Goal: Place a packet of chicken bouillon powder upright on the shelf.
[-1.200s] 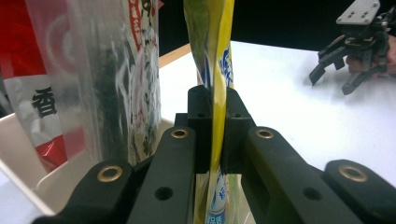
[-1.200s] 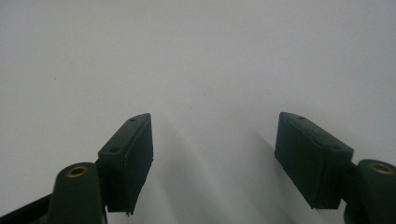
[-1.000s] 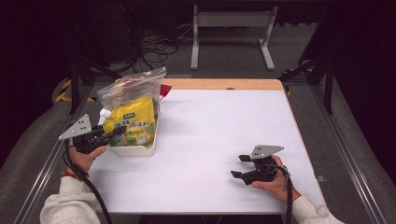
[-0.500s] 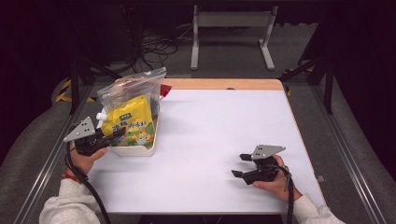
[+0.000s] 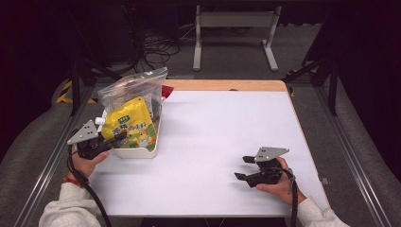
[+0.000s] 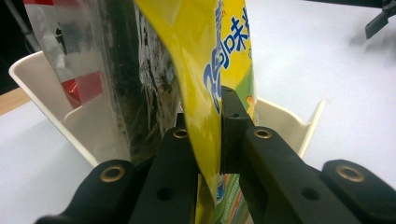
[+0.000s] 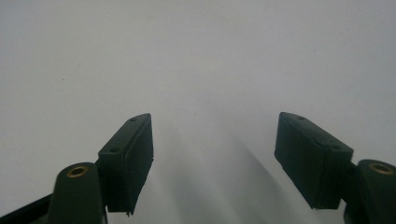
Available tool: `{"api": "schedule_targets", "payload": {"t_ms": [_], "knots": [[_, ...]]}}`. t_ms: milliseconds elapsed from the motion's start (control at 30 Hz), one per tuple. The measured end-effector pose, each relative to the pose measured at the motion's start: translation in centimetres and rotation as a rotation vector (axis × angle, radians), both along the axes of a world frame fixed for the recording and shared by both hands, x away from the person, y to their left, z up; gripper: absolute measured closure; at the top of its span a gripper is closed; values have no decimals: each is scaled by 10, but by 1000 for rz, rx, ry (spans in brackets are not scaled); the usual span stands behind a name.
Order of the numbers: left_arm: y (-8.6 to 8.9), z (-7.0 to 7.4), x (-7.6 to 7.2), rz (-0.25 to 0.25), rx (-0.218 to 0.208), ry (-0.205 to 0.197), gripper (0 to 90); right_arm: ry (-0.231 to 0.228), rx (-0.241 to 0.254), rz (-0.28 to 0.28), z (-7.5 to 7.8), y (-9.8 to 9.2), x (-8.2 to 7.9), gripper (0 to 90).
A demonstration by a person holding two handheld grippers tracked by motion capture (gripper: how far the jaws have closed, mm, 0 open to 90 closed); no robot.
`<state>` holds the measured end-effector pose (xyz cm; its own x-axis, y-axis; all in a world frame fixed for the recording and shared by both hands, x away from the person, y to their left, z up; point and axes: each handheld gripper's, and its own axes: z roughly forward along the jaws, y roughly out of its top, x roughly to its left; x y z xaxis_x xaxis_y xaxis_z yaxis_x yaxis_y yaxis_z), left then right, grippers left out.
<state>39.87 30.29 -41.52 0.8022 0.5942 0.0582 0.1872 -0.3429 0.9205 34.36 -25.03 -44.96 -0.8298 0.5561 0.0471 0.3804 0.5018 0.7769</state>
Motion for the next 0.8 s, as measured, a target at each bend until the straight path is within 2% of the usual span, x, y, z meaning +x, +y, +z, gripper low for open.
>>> {"api": "schedule_targets", "payload": {"t_ms": [167, 567, 800], "knots": [[0, -3, 0, 10, 3, 12, 868, 1, -3, 3, 0, 1, 0, 281], [-3, -3, -1, 33, 29, 12, 867, -5, 0, 0, 2, 0, -1, 283], [-4, -3, -3, 51, 19, 24, 866, -9, -2, -6, 2, 0, -1, 286]]}}
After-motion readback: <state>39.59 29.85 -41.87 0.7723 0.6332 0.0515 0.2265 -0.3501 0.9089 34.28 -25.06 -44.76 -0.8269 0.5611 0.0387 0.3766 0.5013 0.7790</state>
